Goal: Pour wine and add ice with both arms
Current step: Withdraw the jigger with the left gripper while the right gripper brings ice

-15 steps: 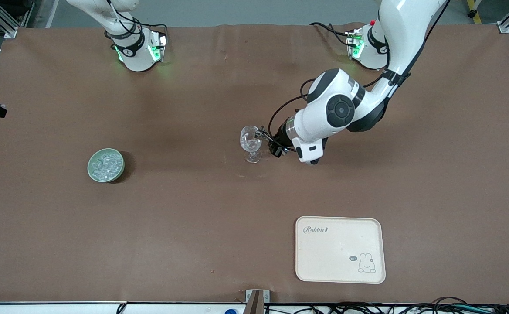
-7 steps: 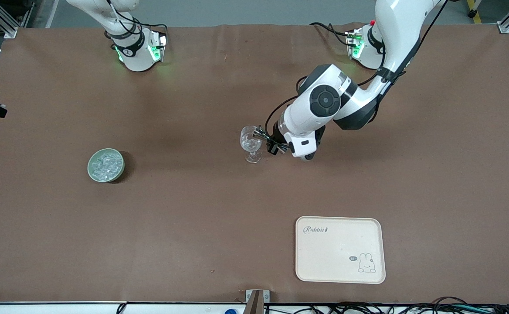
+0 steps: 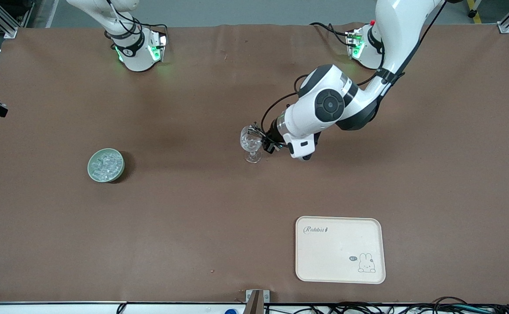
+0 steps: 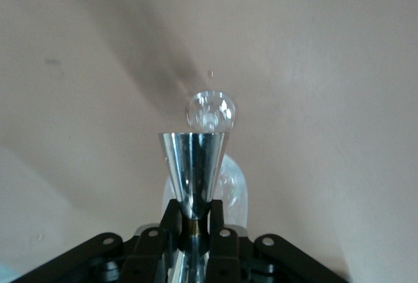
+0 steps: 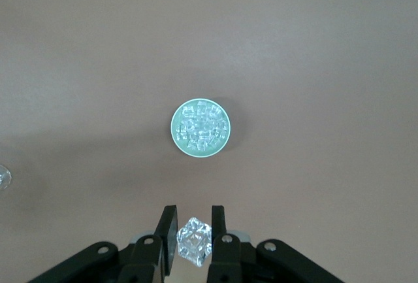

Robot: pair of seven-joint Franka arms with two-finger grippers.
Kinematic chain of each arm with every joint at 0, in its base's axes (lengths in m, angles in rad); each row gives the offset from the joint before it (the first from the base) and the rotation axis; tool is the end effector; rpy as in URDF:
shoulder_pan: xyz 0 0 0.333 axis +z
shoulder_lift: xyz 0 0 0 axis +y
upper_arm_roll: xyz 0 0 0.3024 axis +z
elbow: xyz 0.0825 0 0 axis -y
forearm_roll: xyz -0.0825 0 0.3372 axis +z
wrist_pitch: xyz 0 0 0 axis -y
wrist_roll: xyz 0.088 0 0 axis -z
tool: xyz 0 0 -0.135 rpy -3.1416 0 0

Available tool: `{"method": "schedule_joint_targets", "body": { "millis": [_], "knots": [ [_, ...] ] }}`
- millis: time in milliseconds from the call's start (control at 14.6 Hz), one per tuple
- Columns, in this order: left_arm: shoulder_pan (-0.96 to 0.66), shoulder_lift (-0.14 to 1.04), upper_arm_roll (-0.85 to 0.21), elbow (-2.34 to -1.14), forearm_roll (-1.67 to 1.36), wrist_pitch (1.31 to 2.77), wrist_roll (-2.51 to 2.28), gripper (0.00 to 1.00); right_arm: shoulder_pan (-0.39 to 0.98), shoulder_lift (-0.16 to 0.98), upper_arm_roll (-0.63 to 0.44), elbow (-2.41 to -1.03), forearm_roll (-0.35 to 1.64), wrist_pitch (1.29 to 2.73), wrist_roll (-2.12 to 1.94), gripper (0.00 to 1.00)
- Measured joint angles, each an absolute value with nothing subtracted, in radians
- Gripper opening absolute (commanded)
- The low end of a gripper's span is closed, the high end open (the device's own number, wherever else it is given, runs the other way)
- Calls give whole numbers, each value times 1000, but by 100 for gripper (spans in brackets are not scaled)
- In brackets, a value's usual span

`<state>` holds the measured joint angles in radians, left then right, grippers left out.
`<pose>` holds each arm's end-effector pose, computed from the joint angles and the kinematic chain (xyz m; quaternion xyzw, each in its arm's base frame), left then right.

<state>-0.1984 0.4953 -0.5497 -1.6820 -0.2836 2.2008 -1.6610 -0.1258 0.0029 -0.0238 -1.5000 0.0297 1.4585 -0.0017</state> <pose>0.4793 -0.4142 0.3483 0.8168 0.5233 -0.2095 0.1228 0.4912 -0.0697 0.6016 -0.9970 0.0725 0.0210 0.0164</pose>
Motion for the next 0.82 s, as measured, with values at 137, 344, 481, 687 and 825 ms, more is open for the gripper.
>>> {"method": "schedule_joint_targets", "body": {
  "millis": [137, 344, 481, 687, 825],
  "knots": [
    [-199, 472, -496, -1696, -431, 2196, -1538, 0, -126, 3, -23, -1500, 30, 1441, -2, 1],
    [-199, 393, -387, -1775, -667, 2187, -1338, 0, -124, 3, -8, -1500, 36, 1431, 44, 1],
    [-200, 337, -315, -1845, -791, 2184, -1228, 0, -120, 3, 43, -1500, 40, 1431, 137, 1],
    [-210, 273, -161, -1944, -973, 2093, -1055, 0, -108, 3, 176, -1500, 63, 1448, 356, 0],
    [-217, 261, -19, -1968, -1023, 1970, -996, 0, -99, 4, 278, -1500, 70, 1480, 523, 0]
  ]
}}
